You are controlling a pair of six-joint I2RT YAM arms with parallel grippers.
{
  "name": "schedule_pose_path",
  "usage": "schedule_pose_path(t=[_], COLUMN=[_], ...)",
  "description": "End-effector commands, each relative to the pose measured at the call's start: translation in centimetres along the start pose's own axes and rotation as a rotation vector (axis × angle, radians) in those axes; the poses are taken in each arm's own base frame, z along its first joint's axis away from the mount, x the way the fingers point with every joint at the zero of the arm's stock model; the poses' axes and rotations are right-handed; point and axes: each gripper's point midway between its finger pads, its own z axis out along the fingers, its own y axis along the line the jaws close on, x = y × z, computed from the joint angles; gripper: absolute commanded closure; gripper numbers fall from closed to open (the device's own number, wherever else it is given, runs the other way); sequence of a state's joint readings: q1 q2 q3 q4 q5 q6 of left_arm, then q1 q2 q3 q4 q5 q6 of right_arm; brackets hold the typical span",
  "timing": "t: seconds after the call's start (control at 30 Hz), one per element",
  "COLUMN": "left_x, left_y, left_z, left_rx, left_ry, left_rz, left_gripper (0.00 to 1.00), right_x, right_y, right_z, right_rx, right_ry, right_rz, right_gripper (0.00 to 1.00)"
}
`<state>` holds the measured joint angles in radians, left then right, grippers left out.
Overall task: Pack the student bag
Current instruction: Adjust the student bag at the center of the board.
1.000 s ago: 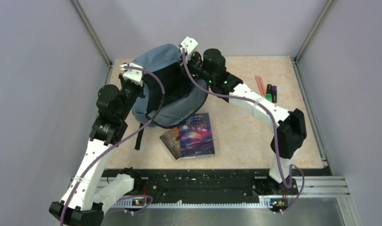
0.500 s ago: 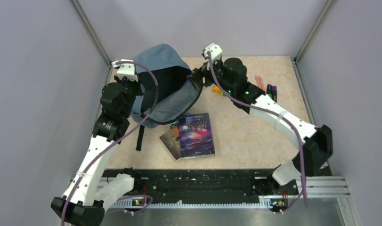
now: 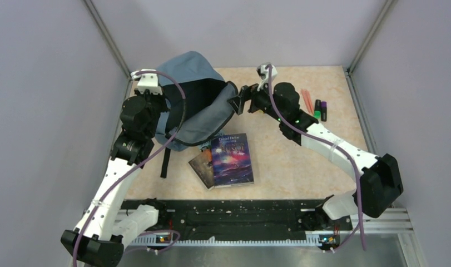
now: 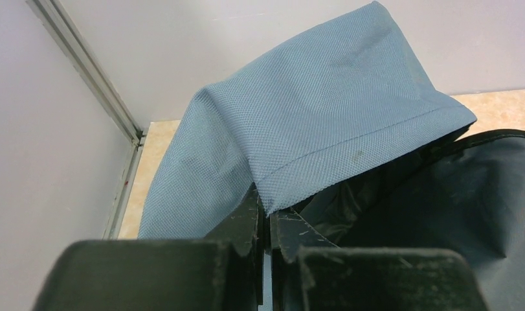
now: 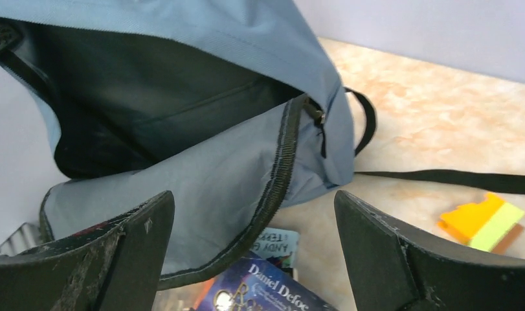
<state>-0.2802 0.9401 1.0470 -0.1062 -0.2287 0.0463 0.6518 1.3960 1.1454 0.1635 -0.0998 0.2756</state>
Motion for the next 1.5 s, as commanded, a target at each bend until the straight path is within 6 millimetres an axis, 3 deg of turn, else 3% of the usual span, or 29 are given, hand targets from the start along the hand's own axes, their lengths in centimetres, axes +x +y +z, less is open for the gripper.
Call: schedule_pose_path(t=[0.0,0.07,0.17,0.27,0.37,0.5,0.67,0.8,0.83,0.9,1.0,1.07,1.3,1.47], left_x=[-0.9,-0.9,-0.9,-1.0,-1.0,-1.0,-0.9,-0.7,-0.7,-0.7,-0.4,-0.3,0.0,-0.3], left_y=[0.8,0.9,1.0,1.2,1.4,1.4,1.4,1.3,1.3,1.3,1.2,1.1,1.1,1.1], left_z=[-0.4,-0.4,-0.5,-0.5,-0.6,-0.6,-0.5,-0.4,-0.4,-0.4,-0.2,-0.2,-0.1,-0.3], left_rx=[-0.035,-0.039,-0.046,-0.055,-0.066,-0.066,-0.066,-0.062,-0.061,-0.06,-0.056,-0.053,-0.055,-0.049], left_ry=[-0.036,-0.037,-0.038,-0.039,-0.039,-0.039,-0.034,-0.031,-0.031,-0.029,-0.022,-0.019,-0.015,-0.024], left_rz=[-0.017,-0.016,-0.013,-0.012,-0.009,-0.01,-0.005,-0.003,-0.002,-0.002,0.0,0.002,0.013,0.006], left_gripper=[1.0,1.0,1.0,1.0,1.0,1.0,1.0,1.0,1.0,1.0,1.0,1.0,1.0,1.0], right_x=[-0.8,0.3,2.8,6.4,11.1,14.0,14.2,13.0,12.6,11.9,10.8,9.4,9.8,13.2], right_y=[2.6,2.4,1.5,0.3,-1.4,-2.6,-2.8,-3.3,-3.5,-3.6,-3.9,-4.3,-8.0,-8.0], right_z=[1.1,2.0,3.2,4.0,5.0,6.7,8.3,8.0,7.6,6.8,5.1,3.5,-3.1,-6.5], right_rx=[-0.146,-0.145,-0.123,-0.08,-0.025,0.014,0.009,0.038,0.049,0.062,0.095,0.129,0.281,0.261], right_ry=[-0.055,-0.034,0.017,0.074,0.162,0.225,0.23,0.207,0.201,0.196,0.194,0.171,0.155,0.208], right_rz=[0.096,0.114,0.14,0.198,0.247,0.251,0.229,0.185,0.171,0.142,0.096,0.081,0.169,0.235], right_gripper=[0.13,0.26,0.7,0.99,1.0,1.0,1.0,1.0,0.98,0.84,0.45,0.29,0.16,0.12])
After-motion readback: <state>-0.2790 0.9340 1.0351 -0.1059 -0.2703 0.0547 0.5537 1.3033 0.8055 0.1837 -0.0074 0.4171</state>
